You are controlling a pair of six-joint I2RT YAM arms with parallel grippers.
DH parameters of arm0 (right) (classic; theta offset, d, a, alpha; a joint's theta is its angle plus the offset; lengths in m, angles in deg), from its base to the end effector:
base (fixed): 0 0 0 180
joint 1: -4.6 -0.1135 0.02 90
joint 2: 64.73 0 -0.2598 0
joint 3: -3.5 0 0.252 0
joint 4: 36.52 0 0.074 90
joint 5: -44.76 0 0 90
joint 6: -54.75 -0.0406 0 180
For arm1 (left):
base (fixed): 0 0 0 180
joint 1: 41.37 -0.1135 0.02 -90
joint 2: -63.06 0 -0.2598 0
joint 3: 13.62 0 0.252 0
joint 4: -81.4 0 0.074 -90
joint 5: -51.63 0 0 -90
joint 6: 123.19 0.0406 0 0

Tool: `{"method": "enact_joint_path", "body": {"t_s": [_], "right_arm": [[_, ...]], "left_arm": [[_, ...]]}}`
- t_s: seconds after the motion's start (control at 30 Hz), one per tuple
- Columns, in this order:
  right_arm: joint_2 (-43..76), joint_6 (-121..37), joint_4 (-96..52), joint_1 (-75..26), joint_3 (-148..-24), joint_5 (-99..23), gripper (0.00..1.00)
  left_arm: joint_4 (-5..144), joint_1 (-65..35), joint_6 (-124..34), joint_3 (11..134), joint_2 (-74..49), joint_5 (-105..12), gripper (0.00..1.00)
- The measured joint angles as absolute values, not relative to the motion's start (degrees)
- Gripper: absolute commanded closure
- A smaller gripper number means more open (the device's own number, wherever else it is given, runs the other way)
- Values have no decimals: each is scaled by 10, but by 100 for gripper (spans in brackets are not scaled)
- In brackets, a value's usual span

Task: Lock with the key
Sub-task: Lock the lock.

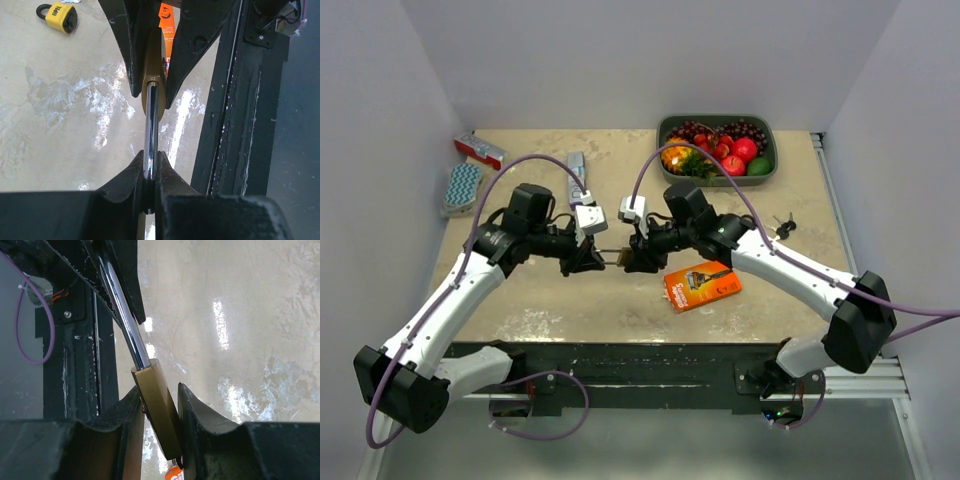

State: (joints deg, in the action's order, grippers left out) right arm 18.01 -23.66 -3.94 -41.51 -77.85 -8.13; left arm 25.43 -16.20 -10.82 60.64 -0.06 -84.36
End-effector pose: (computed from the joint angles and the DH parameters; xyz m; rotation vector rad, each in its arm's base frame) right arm 0.2093 0.2529 0.3057 -1.3906 1.7187 1.0412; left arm 0.1888 -0.1210 0.3219 1.2463 1.8630 -0.9589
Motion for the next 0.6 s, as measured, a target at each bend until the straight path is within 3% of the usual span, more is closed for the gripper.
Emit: {"method": "enact_joint_path", "body": {"t_s": [0.6], "right_arm": [[161,-186,-22,-442,-788,-55,100]], "left_arm": [[346,-146,-122,561,-28,-953,100]]}}
